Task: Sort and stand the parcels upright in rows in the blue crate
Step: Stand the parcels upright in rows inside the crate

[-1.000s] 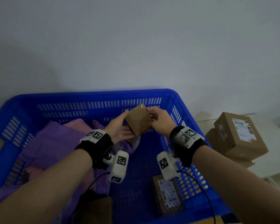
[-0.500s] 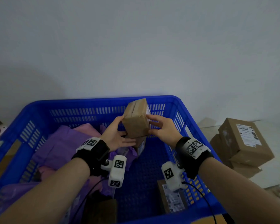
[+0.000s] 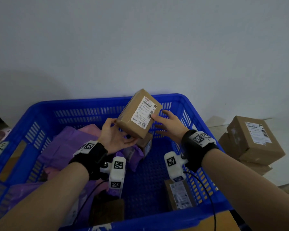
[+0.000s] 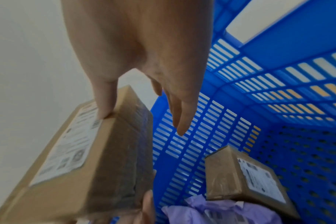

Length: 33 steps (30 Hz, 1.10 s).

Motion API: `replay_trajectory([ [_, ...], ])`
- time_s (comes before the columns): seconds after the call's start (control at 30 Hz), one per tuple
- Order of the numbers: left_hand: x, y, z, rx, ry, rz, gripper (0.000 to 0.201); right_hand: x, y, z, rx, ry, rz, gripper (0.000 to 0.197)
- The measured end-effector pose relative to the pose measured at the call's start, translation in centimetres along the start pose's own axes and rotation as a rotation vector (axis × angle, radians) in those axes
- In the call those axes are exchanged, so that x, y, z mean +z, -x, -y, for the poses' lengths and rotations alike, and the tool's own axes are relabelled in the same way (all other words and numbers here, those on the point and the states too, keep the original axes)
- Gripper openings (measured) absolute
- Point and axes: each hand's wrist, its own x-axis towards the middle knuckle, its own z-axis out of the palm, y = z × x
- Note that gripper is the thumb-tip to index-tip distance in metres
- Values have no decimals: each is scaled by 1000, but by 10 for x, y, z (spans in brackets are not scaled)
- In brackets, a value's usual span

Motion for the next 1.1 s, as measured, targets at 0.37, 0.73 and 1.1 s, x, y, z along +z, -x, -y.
replay_trajectory([
  [0.37,8,-11,10,-24,-194,-41,39,-6,-5,-4,25,-218,199,51],
  [0.73,24,-30,21,174,-632,-123,32,-38,-6,-10,136,88,49,44],
  [1.1,16,-60,82,-10,-716,-120,50,-53,-22,-38,411,485,19,36],
])
